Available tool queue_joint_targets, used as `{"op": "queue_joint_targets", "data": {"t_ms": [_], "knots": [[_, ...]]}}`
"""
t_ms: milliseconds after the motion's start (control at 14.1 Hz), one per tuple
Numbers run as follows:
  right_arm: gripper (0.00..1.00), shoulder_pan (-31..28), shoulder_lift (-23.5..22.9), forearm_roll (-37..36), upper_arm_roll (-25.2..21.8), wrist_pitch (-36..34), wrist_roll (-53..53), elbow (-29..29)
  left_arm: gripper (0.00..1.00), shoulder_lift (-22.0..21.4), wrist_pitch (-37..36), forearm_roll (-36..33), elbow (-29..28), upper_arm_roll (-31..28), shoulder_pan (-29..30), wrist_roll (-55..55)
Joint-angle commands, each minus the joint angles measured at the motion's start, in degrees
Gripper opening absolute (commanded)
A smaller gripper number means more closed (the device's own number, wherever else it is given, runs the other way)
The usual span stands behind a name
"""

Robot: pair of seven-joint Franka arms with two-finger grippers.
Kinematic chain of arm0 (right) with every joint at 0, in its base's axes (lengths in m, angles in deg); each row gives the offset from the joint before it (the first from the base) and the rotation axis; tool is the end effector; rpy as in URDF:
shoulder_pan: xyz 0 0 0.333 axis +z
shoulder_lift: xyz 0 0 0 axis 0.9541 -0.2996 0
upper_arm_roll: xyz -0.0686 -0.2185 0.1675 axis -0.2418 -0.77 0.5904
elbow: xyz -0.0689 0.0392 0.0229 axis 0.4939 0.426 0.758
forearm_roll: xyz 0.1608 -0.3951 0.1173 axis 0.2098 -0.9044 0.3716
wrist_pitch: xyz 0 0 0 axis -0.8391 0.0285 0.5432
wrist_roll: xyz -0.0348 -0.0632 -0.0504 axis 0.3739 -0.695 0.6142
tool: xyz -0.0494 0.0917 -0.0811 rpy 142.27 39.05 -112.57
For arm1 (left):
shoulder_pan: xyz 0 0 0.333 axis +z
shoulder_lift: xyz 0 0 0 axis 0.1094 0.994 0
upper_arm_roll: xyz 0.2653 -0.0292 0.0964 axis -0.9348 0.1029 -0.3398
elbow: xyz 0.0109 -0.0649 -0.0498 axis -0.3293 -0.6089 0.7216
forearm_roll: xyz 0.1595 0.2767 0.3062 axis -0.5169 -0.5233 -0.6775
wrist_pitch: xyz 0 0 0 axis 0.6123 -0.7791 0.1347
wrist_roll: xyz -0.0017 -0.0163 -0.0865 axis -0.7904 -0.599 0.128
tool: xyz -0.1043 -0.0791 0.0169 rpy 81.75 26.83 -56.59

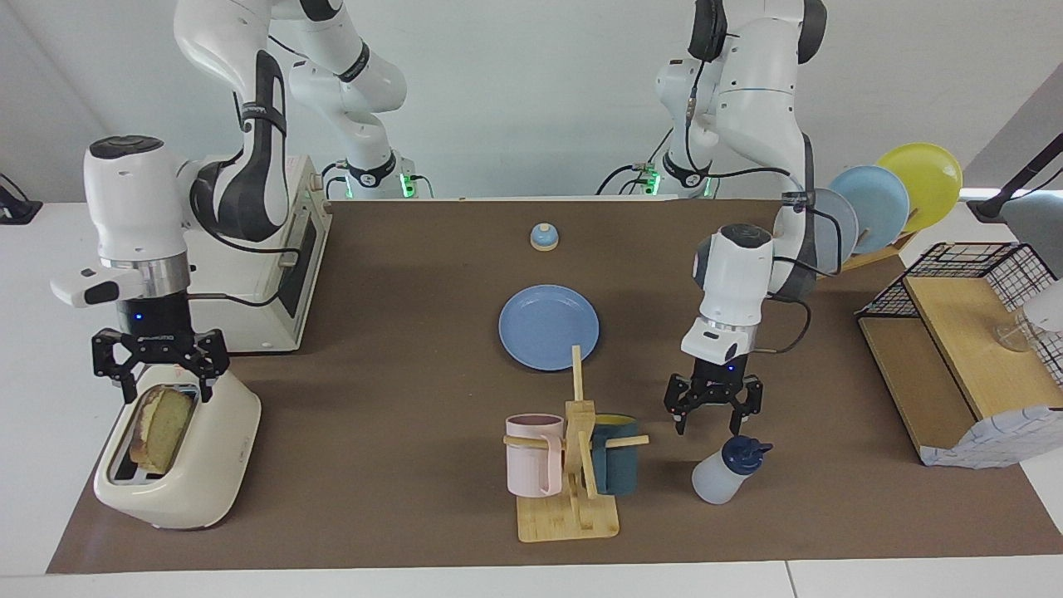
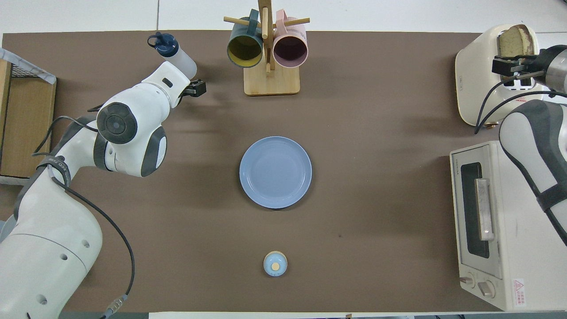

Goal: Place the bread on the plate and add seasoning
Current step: 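Grasp the bottle with the left gripper while the right gripper reaches the toaster, then pull the bread slice up out of the toaster with the right gripper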

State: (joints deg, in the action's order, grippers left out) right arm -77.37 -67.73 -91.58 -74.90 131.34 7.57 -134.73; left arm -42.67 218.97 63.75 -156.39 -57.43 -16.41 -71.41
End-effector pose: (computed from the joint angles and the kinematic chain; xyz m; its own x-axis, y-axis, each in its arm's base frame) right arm 0.7060 -0.1183 0.3926 0.8399 0.1463 0.5226 0.0554 -0.9810 0.1857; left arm 0.6875 -0.1986 0.2370 0.8301 -0.0609 0.5542 -0.1014 -0.9939 0.0427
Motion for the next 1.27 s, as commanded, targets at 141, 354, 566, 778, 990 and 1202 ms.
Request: {"op": "queue_joint_targets", "data": {"t_ms": [141,354,566,778,990,1202], "knots": [[0.32,-0.55,-0.85,3.36,0.34,-0.03,0.72,1.61,1.00,4.26,-0.98,-0.91,6.49,-3.40,-1.83,-2.00],[0.00,-1.69,-1.99,3.53,0.42,-4.93,7.92,6.52,1.00,5.83,-1.07,-0.82,8.67,-4.01,-1.91,-2.61],[0.00,-1.96,-2.34,3.53,0.60,-8.29,8.64,8.38,1.00,7.34,-0.89,-0.83,10.44,-5.60,-2.97,-4.28],[0.00,-1.35,-1.82,2.83,0.77,-16.93,11.61,13.44,1.00,8.57,-0.89,-0.82,12.55,-5.60,-2.79,-4.46],[0.00,-0.99,-3.83,3.62,2.17,-40.05,11.81,26.97,1.00,8.83,-0.55,-1.00,13.17,-5.51,-2.62,-4.46],[0.00,-1.69,-2.35,7.81,6.13,-44.85,11.71,30.35,1.00,9.80,-0.28,-0.83,13.35,-5.51,-2.44,-4.54]]}}
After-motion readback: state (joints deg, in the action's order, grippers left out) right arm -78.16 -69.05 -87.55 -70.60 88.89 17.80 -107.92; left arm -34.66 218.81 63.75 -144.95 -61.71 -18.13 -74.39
